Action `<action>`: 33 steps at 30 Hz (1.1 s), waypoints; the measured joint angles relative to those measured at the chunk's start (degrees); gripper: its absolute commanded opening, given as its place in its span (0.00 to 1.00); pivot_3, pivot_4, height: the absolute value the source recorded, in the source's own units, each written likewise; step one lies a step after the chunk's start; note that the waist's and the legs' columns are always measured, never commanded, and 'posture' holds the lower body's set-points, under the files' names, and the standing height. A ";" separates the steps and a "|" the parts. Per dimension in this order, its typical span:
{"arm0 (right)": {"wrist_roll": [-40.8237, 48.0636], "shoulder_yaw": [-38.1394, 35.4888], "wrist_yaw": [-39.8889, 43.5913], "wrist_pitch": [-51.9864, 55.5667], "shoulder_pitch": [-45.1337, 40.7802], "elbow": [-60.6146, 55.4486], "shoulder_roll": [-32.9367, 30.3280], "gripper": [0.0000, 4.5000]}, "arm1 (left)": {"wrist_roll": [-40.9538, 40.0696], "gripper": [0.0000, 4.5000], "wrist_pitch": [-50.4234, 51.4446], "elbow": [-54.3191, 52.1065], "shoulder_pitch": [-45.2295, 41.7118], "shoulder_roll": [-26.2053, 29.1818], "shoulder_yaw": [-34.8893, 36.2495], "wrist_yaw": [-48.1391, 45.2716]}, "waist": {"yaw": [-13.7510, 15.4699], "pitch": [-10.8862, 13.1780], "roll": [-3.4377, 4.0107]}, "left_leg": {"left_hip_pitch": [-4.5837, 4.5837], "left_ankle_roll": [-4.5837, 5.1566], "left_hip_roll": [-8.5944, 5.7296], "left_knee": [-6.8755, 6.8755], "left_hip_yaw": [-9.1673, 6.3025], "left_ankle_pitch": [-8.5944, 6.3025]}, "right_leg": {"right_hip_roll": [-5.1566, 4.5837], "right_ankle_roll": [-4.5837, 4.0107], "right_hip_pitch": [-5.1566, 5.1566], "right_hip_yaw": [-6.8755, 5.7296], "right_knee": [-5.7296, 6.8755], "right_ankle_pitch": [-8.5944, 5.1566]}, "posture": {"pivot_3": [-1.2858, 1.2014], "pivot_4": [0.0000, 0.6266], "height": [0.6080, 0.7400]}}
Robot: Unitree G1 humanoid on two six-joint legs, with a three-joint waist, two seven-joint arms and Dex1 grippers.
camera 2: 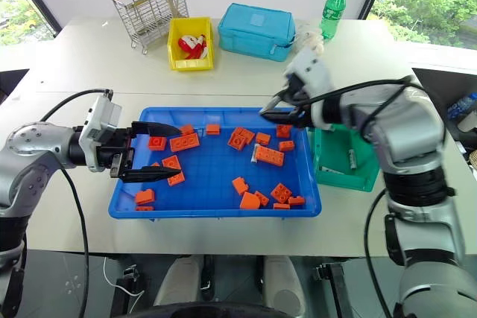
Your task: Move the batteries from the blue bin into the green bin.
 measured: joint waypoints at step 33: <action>-7.03 27.47 9.34 -20.28 -1.19 7.31 3.11 0.99 | 1.18 1.00 -1.07 0.23 0.17 -0.84 -0.57 0.49 | -0.21 0.06 0.06 | -0.01 0.01 -0.01 0.09 0.03 0.00 | 0.01 0.12 -0.01 0.07 0.04 0.05 | 0.52 0.24 0.97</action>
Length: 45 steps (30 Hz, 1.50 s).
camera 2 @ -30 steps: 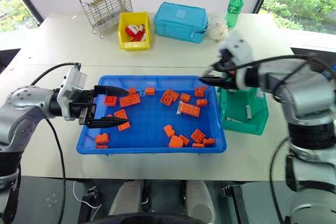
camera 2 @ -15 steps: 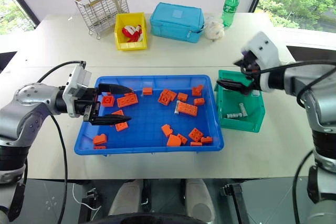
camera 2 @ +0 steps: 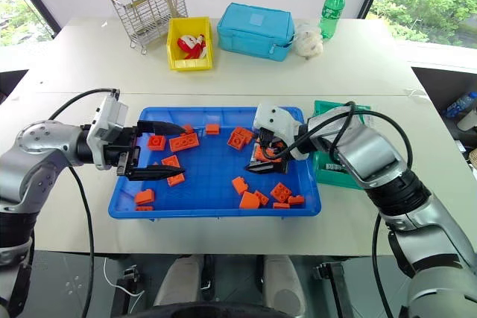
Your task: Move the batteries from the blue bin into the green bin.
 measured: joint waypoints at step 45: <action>3.50 -33.71 -2.41 9.75 18.44 -0.10 -15.00 1.00 | 1.13 1.00 -0.26 6.30 -5.91 -1.93 -1.84 -1.89 | -0.12 0.00 0.00 | 0.08 0.00 -0.01 0.00 0.01 0.00 | 0.03 0.05 0.03 0.03 0.02 0.03 | 0.52 0.24 0.97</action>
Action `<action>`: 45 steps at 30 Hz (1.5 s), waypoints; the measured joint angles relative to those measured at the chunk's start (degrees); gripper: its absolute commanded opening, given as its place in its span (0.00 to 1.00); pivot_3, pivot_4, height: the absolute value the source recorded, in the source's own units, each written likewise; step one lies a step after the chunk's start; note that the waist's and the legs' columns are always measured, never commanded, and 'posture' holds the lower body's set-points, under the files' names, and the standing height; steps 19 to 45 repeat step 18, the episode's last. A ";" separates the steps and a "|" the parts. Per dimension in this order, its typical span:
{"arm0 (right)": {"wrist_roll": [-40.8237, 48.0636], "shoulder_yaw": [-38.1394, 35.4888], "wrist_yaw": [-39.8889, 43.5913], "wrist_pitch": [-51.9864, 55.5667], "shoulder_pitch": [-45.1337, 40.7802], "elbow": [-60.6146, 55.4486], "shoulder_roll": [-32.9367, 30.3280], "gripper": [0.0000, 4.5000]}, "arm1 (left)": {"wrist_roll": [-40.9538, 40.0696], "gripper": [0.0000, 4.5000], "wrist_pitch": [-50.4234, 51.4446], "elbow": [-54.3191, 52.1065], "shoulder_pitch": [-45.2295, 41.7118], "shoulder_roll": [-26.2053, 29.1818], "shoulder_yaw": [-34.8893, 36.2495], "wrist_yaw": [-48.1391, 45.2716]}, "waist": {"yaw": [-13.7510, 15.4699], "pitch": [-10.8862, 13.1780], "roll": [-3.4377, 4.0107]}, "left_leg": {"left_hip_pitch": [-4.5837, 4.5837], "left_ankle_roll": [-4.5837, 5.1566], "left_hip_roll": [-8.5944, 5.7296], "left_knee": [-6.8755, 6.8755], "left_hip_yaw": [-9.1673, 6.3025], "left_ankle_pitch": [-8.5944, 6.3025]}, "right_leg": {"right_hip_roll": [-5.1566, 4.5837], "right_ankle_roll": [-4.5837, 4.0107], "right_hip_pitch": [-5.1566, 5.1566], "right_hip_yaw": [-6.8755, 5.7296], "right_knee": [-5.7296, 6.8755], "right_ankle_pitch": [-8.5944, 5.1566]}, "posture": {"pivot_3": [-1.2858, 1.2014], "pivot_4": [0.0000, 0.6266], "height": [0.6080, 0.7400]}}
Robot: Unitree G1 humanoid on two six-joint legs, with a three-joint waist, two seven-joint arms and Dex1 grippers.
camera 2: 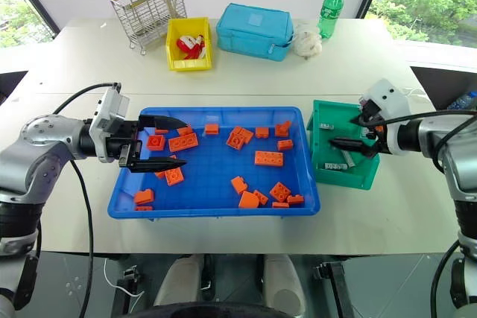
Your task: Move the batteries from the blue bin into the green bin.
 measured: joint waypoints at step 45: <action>1.68 -11.63 28.81 -44.70 8.07 26.78 -11.41 1.00 | 1.28 1.00 -4.77 13.10 7.85 16.53 13.28 -8.87 | -0.20 0.08 0.10 | 0.15 0.00 0.04 -0.02 0.07 0.00 | -0.03 -0.17 0.09 -0.02 -0.02 -0.15 | 0.52 0.24 0.97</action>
